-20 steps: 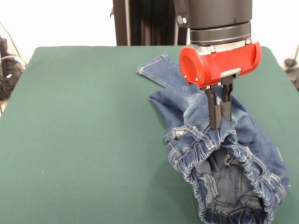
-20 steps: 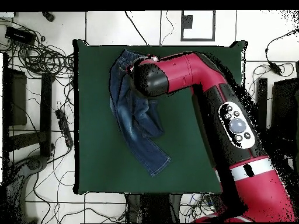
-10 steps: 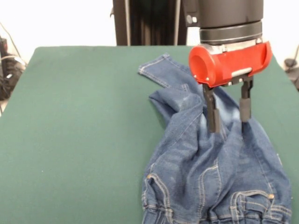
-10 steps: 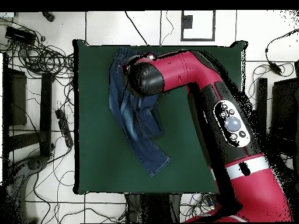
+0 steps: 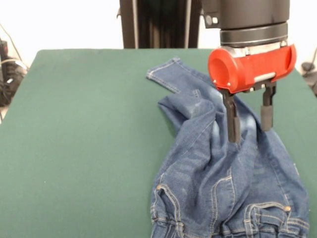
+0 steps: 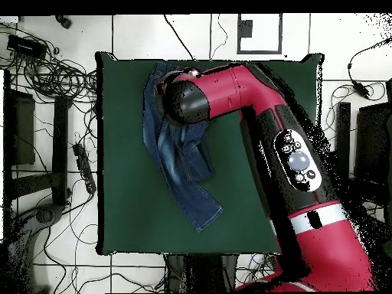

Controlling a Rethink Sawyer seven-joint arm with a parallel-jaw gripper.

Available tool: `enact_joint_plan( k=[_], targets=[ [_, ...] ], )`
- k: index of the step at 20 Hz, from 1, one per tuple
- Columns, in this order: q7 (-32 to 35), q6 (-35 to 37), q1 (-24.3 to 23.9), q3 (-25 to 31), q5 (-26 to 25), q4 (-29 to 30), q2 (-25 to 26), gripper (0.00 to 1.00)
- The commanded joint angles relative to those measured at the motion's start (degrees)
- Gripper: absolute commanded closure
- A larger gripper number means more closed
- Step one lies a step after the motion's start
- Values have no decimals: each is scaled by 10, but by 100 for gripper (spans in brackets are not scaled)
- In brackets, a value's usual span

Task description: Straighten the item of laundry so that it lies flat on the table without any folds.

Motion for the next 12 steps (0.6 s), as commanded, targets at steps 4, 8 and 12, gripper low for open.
enact_joint_plan(
  k=[4,8,12],
  targets=[
    [-14,119,22,-91,-3,36,-52,0],
    [-54,150,10,-87,14,47,-44,0],
    [-97,206,-4,-89,22,55,-38,0]
  ],
)
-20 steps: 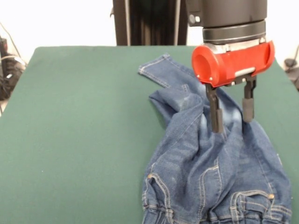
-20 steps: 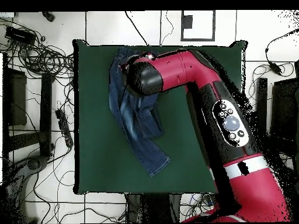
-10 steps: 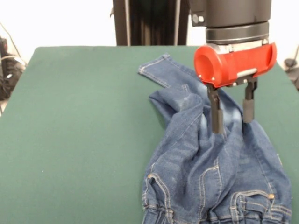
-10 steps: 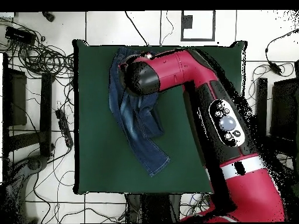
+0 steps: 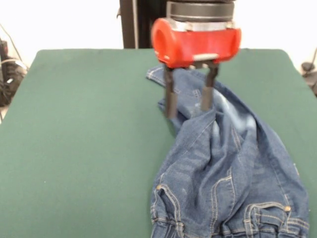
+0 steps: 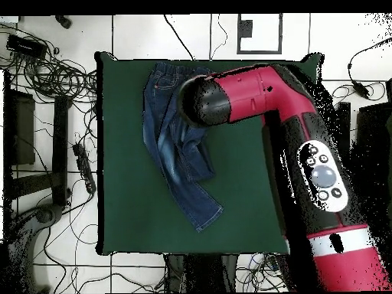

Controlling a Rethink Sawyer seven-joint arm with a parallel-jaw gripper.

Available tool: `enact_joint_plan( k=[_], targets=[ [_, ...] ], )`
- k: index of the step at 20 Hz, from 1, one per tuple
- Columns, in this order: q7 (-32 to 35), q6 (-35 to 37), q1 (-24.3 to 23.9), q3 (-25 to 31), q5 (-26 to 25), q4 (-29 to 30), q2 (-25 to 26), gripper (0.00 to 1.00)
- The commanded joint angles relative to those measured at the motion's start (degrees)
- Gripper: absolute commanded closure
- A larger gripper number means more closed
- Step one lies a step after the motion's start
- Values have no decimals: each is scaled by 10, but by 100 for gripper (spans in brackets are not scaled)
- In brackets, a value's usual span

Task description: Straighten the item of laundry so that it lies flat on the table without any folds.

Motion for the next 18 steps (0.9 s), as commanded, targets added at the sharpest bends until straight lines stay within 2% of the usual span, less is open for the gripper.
enact_joint_plan(
  k=[1,4,11,18],
  targets=[
    [-95,136,0,-33,15,53,13,0],
    [-84,133,-8,-28,26,59,18,0],
    [-27,155,-20,-18,94,62,57,0],
    [-44,150,-27,-24,105,63,72,0]
  ],
)
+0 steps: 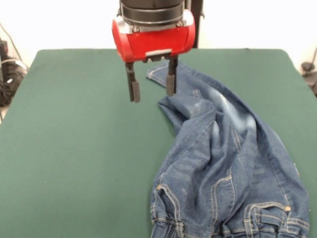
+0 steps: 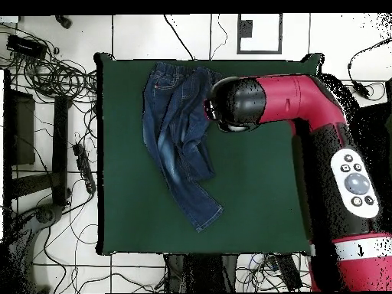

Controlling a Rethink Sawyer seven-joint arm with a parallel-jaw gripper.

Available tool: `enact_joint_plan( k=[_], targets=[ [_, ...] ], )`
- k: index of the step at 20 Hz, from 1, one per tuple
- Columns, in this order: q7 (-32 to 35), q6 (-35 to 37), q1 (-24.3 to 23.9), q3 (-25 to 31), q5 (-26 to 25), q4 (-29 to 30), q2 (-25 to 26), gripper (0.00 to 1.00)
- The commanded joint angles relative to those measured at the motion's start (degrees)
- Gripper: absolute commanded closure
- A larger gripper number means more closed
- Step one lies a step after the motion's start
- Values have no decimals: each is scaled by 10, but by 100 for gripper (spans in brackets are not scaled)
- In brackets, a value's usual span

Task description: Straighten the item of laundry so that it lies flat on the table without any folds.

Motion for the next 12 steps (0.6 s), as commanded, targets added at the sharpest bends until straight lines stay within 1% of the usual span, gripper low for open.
enact_joint_plan(
  k=[1,4,7,12],
  targets=[
    [-47,52,5,-3,26,71,51,0],
    [-55,42,-4,4,33,85,50,0],
    [-60,12,-13,7,29,106,50,0],
    [-72,4,-15,5,12,104,57,0]
  ],
)
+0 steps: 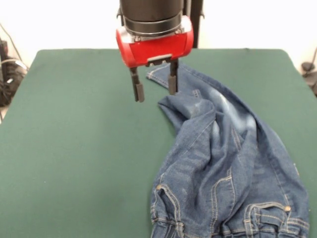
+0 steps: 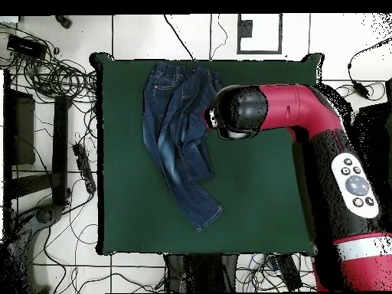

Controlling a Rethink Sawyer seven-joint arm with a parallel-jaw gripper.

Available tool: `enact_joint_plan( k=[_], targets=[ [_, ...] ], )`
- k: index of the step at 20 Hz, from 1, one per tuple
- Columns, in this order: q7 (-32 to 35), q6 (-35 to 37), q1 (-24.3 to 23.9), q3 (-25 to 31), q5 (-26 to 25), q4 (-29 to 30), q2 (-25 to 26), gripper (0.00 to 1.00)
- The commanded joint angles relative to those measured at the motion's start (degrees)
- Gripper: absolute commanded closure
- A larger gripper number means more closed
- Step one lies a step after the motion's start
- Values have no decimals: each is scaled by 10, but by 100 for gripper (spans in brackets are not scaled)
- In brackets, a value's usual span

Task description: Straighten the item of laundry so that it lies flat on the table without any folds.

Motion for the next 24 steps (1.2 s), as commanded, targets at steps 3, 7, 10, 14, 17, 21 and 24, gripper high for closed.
enact_joint_plan(
  k=[3,7,10,14,17,21,24],
  targets=[
    [-78,5,0,5,-12,70,52,0],
    [-81,-24,-10,12,-19,79,59,0],
    [-75,-48,-16,19,-18,88,61,0],
    [-65,-107,-32,35,-15,112,61,0],
    [-70,-151,-46,53,-10,124,73,0],
    [-85,-173,-63,71,-7,136,85,0],
    [-91,-176,-67,74,-11,138,89,0]
  ],
)
